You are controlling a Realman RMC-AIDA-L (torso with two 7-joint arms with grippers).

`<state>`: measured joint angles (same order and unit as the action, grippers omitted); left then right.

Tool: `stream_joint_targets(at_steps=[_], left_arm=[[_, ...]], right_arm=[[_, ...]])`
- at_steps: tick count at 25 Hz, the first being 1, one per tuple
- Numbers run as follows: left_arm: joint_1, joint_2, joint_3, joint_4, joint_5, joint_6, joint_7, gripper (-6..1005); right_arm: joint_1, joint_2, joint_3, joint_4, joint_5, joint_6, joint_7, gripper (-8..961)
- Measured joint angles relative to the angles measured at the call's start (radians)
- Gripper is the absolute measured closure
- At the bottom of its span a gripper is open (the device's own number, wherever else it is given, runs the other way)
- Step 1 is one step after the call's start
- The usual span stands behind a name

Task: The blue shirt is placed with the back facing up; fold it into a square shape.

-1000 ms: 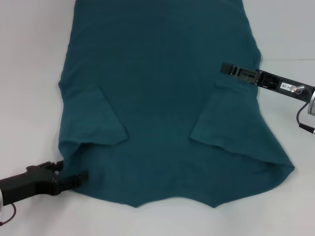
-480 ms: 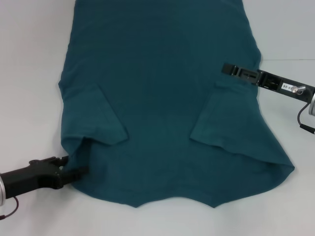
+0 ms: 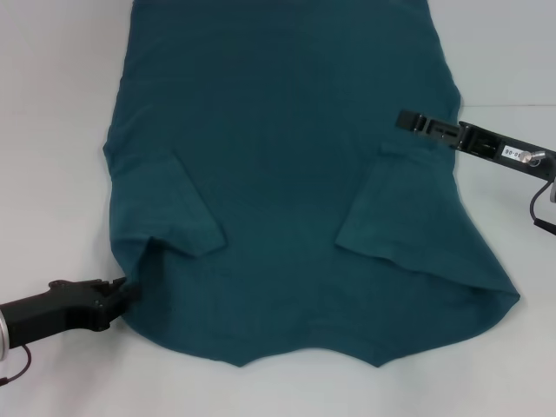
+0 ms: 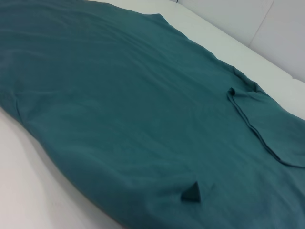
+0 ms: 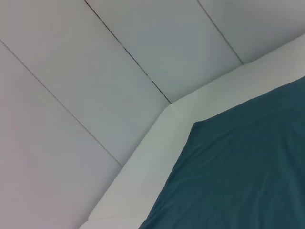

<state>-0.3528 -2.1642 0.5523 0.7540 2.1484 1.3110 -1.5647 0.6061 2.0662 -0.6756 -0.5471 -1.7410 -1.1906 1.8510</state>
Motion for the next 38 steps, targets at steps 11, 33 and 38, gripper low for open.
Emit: stream_joint_targets(at_steps=[11, 33, 38], left_arm=[[-0.003, 0.002, -0.002, 0.002, 0.0, 0.009, -0.023, 941], [-0.018, 0.003, -0.001, -0.002, -0.008, 0.011, -0.039, 959], [-0.024, 0.005, 0.0, -0.002, -0.009, 0.018, -0.04, 959]], right_arm=[[-0.014, -0.048, -0.008, 0.0, -0.088, -0.015, 0.082, 9], [-0.181, -0.161, -0.004, 0.007, -0.271, -0.177, 0.3, 9], [-0.17, -0.151, -0.006, 0.028, -0.313, -0.184, 0.301, 16]])
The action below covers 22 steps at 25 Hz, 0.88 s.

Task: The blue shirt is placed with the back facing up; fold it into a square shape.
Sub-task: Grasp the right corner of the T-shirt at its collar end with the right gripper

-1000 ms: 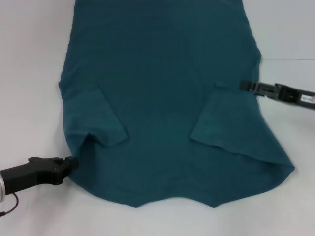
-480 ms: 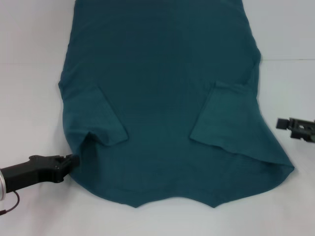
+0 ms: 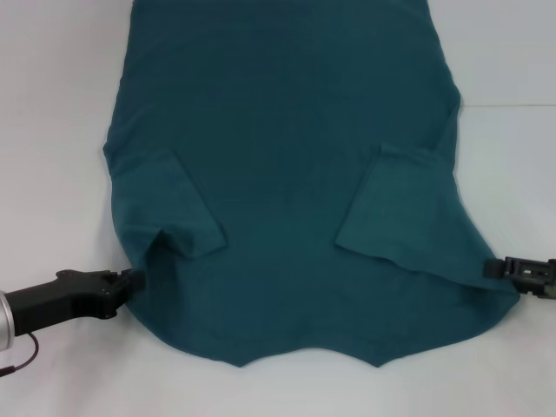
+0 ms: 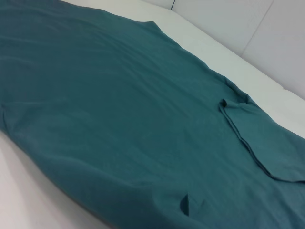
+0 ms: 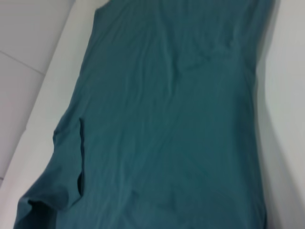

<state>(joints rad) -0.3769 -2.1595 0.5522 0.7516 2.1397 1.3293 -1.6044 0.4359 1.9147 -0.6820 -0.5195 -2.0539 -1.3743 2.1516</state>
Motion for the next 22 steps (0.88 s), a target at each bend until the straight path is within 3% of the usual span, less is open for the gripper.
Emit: stream_joint_targets(at_steps=[5, 13, 22], left_arm=[[-0.002, 0.001, 0.0, 0.0, 0.0, 0.002, 0.0, 959], [-0.002, 0.001, 0.0, 0.003, 0.0, 0.004, 0.0, 960], [-0.002, 0.001, 0.0, 0.004, 0.0, 0.006, 0.0, 960]], right_arm=[[0.006, 0.012, -0.001, 0.002, -0.019, 0.003, 0.0, 58], [0.009, 0.013, -0.004, 0.004, -0.049, -0.002, 0.002, 125], [0.006, 0.015, 0.002, 0.004, -0.062, 0.01, 0.009, 524]])
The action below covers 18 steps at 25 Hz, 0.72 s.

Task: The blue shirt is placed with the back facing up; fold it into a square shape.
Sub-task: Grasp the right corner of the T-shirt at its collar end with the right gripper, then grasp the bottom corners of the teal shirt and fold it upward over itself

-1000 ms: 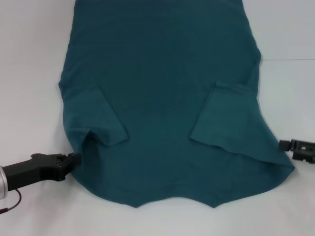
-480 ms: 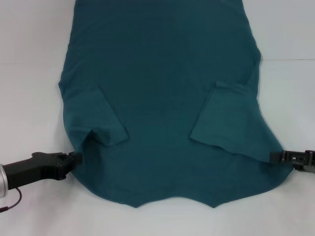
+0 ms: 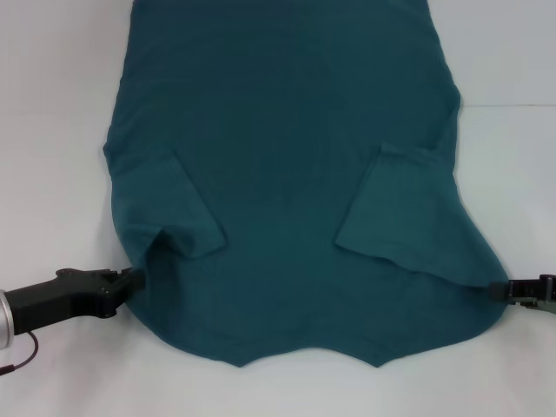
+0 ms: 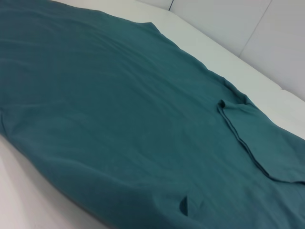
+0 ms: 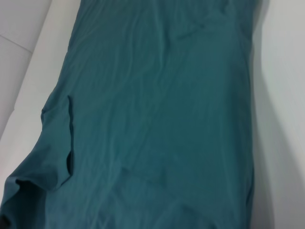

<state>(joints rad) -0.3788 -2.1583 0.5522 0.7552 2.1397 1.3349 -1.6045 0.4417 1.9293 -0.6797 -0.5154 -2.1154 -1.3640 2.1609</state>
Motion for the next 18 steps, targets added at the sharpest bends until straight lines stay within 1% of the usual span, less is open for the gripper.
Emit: stream_joint_targets(at_steps=[7, 12, 15, 18], left_arm=[[0.0, 0.0, 0.0, -0.002, 0.0, 0.0, 0.0, 959], [0.0, 0.001, -0.011, 0.001, 0.0, 0.0, -0.009, 959], [0.001, 0.004, -0.013, 0.005, 0.0, 0.004, -0.036, 959], [0.01, 0.006, -0.016, 0.028, 0.005, 0.026, -0.068, 959]], right_arm=[[0.002, 0.007, -0.001, 0.0, 0.0, 0.012, -0.006, 822], [-0.01, 0.015, 0.012, 0.0, 0.004, 0.021, -0.042, 876], [-0.019, 0.026, 0.05, 0.0, 0.007, 0.011, -0.097, 908], [-0.024, 0.032, 0.066, 0.001, 0.007, 0.006, -0.119, 908]])
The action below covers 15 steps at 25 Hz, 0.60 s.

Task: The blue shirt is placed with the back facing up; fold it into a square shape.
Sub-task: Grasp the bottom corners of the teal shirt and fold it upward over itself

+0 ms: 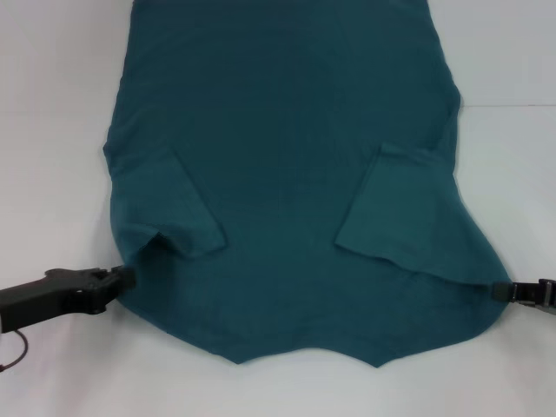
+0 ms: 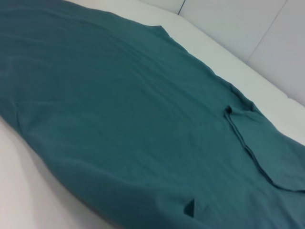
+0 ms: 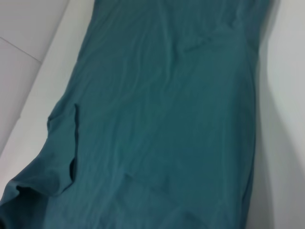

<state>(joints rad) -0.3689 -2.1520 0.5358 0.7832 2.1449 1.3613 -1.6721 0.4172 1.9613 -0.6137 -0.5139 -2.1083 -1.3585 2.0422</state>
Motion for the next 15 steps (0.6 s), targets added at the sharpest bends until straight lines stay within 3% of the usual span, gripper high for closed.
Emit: stream_joint_targets(at_steps=[8, 15], left_arm=[[0.025, 0.002, -0.073, 0.082, 0.003, 0.153, -0.077, 960], [0.026, 0.001, -0.077, 0.067, 0.004, 0.204, -0.085, 960]], right_arm=[[-0.007, 0.016, 0.066, -0.011, 0.001, -0.058, -0.058, 908], [-0.016, 0.01, 0.063, -0.011, -0.002, -0.104, -0.101, 908]])
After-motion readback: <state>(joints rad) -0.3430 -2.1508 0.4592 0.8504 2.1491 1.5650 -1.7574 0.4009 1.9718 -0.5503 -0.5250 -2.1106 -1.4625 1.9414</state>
